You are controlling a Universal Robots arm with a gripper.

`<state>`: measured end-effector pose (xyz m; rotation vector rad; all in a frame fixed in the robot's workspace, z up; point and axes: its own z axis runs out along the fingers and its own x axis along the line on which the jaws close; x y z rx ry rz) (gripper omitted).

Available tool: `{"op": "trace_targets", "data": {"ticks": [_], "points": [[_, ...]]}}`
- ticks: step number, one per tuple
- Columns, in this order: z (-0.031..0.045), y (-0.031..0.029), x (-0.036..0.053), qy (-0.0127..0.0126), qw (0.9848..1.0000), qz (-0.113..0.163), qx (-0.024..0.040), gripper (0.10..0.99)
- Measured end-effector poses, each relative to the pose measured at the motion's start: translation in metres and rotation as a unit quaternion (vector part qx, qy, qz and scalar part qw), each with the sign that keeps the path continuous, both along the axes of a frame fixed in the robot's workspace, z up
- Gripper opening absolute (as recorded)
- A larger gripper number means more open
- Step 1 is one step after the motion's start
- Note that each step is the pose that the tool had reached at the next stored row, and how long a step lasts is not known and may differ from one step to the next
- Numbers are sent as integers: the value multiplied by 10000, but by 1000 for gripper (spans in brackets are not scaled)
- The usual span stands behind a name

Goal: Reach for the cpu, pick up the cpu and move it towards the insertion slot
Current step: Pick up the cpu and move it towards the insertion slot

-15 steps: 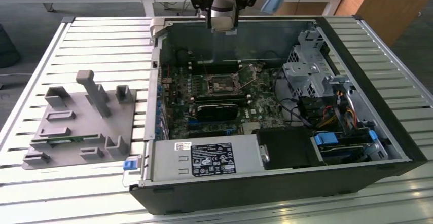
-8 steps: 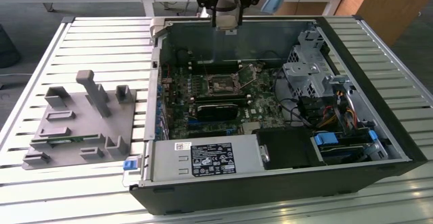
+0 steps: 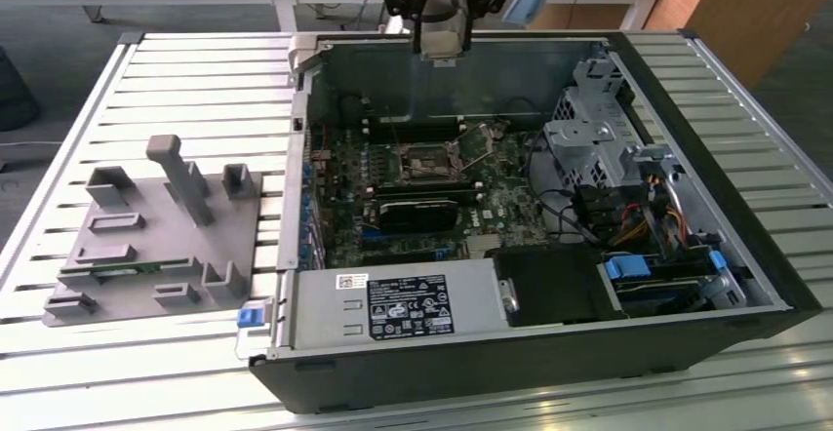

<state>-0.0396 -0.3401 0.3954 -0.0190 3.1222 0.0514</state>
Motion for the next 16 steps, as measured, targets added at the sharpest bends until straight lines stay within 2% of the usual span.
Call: {"op": "trace_targets", "data": {"ticks": [9,16], "points": [[-12,29,90,-6,10000,-86,0,545],[-13,31,99,-9,9999,-100,0,545]]}}
